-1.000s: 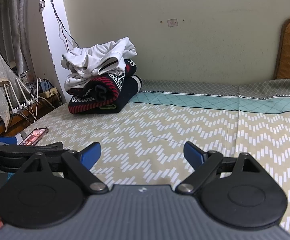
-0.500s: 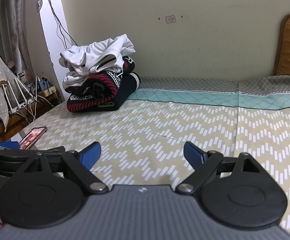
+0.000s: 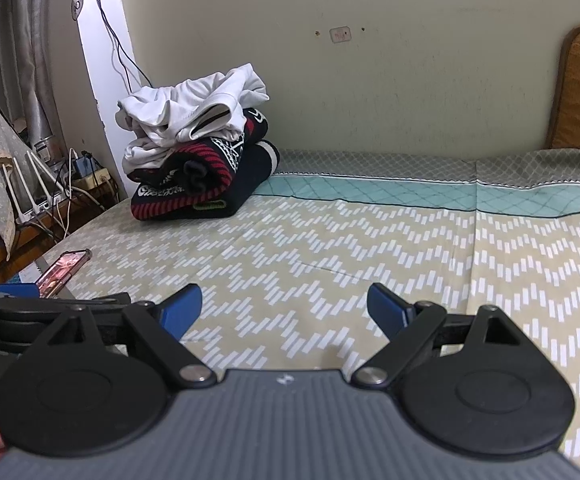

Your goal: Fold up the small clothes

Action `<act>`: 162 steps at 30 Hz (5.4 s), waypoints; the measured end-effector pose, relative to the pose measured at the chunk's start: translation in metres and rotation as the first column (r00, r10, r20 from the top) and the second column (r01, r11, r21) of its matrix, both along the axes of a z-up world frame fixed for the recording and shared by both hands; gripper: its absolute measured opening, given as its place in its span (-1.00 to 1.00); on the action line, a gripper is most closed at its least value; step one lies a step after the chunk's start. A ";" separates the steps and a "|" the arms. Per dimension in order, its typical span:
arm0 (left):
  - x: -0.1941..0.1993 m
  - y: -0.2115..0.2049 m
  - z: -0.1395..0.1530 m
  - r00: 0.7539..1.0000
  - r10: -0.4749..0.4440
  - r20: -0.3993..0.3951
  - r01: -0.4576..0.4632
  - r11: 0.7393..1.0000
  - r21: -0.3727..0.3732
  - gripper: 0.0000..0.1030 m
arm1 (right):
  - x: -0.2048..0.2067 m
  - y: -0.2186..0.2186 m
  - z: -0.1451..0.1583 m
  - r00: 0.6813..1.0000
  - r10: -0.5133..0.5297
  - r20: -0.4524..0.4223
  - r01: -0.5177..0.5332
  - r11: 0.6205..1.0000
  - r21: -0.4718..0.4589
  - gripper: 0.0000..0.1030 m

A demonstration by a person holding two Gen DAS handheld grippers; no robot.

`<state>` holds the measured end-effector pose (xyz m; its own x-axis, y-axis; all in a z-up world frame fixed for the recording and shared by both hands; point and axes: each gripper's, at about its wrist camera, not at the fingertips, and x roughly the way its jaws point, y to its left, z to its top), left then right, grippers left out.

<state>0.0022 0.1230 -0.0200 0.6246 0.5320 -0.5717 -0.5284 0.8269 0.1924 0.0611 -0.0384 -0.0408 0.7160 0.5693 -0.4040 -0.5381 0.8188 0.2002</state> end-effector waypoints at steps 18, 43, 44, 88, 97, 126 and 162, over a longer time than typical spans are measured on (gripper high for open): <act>0.005 0.000 -0.006 0.999 -0.016 -0.040 0.013 0.997 -0.079 1.00 | 0.003 -0.003 0.001 1.000 -0.029 -0.011 0.029 1.000 -0.003 0.86; 0.005 0.004 -0.010 0.997 0.031 -0.068 -0.036 0.998 -0.059 1.00 | 0.013 -0.002 -0.005 0.993 -0.084 -0.084 0.078 0.994 -0.077 0.89; 0.005 0.004 -0.010 0.997 0.033 -0.069 -0.037 0.998 -0.058 1.00 | 0.013 -0.002 -0.005 0.993 -0.085 -0.084 0.078 0.994 -0.078 0.89; -0.014 -0.018 0.033 0.997 -0.037 0.061 0.035 0.999 0.029 1.00 | -0.004 -0.027 0.026 0.993 -0.095 0.072 0.087 0.990 0.109 0.89; -0.018 -0.020 0.039 0.996 -0.032 0.080 0.028 0.998 0.051 1.00 | -0.010 -0.028 0.028 0.992 -0.084 0.096 0.072 0.990 0.122 0.89; -0.018 -0.018 0.034 0.997 -0.039 0.063 0.036 0.998 0.056 1.00 | -0.007 -0.027 0.027 0.994 -0.077 0.078 0.067 0.991 0.120 0.89; -0.015 -0.014 0.028 0.998 -0.028 0.055 0.025 0.999 0.047 1.00 | -0.005 -0.026 0.025 0.995 -0.074 0.070 0.066 0.991 0.114 0.89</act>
